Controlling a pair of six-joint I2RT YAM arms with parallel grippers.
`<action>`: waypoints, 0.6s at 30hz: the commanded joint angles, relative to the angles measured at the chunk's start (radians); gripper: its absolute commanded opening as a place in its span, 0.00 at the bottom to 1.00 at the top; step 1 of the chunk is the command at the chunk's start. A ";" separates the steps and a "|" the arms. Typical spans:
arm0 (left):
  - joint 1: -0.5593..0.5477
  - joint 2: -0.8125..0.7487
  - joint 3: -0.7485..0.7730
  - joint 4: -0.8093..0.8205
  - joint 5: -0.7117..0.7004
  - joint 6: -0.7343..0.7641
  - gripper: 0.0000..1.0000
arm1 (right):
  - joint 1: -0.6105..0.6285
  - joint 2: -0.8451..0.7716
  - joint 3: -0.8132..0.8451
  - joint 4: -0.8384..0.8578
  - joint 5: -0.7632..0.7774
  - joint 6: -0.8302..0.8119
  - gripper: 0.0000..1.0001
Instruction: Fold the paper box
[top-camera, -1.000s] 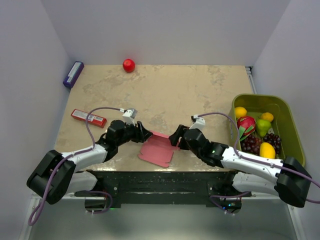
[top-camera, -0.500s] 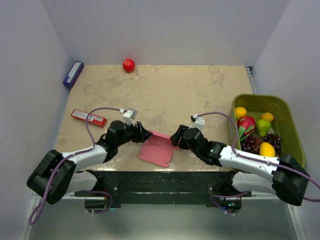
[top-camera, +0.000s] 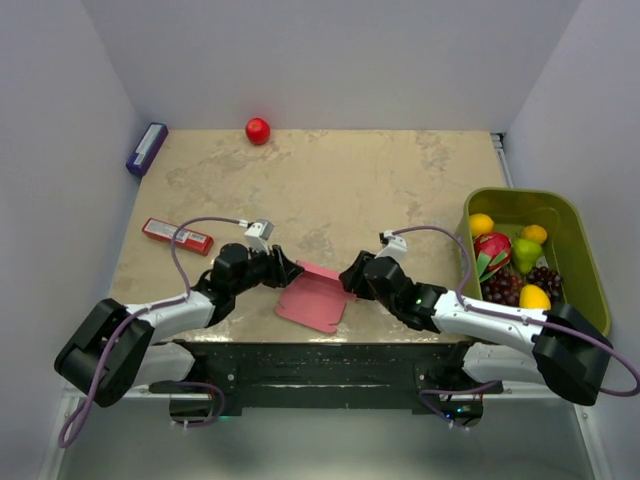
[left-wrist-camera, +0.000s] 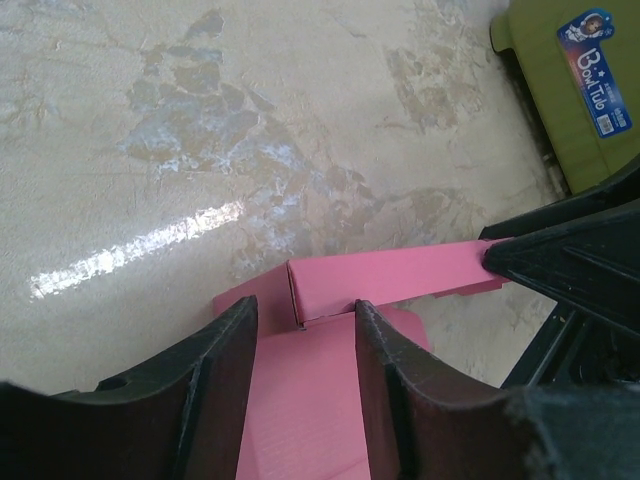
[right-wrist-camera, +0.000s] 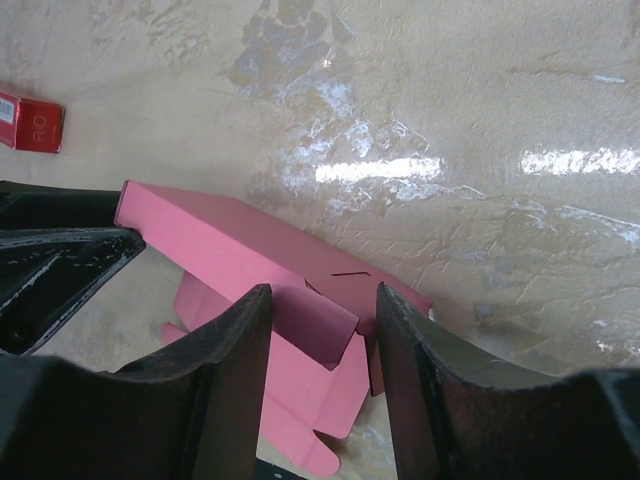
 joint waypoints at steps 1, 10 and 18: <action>0.003 0.025 -0.029 0.009 -0.016 0.031 0.47 | -0.002 0.018 -0.034 0.007 0.026 0.013 0.46; 0.003 -0.019 0.009 -0.028 -0.013 0.024 0.67 | -0.002 0.018 -0.049 0.010 0.037 0.011 0.41; 0.003 -0.109 0.083 -0.128 -0.084 0.040 0.79 | -0.002 0.004 -0.057 0.024 0.041 -0.013 0.40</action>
